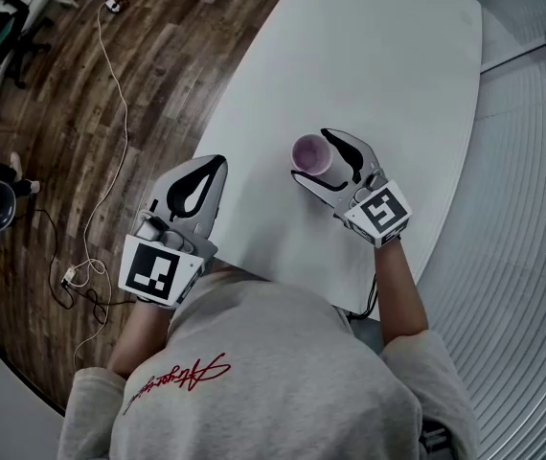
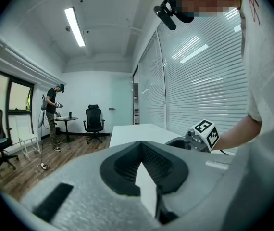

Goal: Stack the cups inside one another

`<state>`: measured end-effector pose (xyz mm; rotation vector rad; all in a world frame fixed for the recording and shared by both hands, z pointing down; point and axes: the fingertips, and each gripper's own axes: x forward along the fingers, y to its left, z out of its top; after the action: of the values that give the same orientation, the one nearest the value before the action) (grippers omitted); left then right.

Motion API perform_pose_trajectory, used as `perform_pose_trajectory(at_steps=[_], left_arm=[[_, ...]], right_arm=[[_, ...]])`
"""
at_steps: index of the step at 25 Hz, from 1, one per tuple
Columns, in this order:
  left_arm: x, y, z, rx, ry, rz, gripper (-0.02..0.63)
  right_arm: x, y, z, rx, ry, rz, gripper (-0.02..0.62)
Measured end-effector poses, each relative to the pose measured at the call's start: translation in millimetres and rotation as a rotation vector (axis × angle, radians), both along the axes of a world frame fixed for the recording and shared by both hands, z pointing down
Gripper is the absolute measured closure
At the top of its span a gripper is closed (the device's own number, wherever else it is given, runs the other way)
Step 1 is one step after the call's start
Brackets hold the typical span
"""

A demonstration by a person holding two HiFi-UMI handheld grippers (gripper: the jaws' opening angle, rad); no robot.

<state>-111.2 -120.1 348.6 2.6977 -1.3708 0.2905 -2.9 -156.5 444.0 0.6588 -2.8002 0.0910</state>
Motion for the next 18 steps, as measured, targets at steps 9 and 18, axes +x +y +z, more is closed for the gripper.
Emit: perform_pose_trajectory(at_steps=[9,18], left_arm=[[-0.5,-0.3,1.0,-0.002,0.005,-0.005,0.612],[-0.5,-1.2,1.2,0.0,0.007,0.0,0.612]], right_arm=[[1.6,-2.2,2.3,-0.017,-0.014,0.016,0.241],[2.3,-3.9,0.7,-0.024,-0.041,0.036,0.241]])
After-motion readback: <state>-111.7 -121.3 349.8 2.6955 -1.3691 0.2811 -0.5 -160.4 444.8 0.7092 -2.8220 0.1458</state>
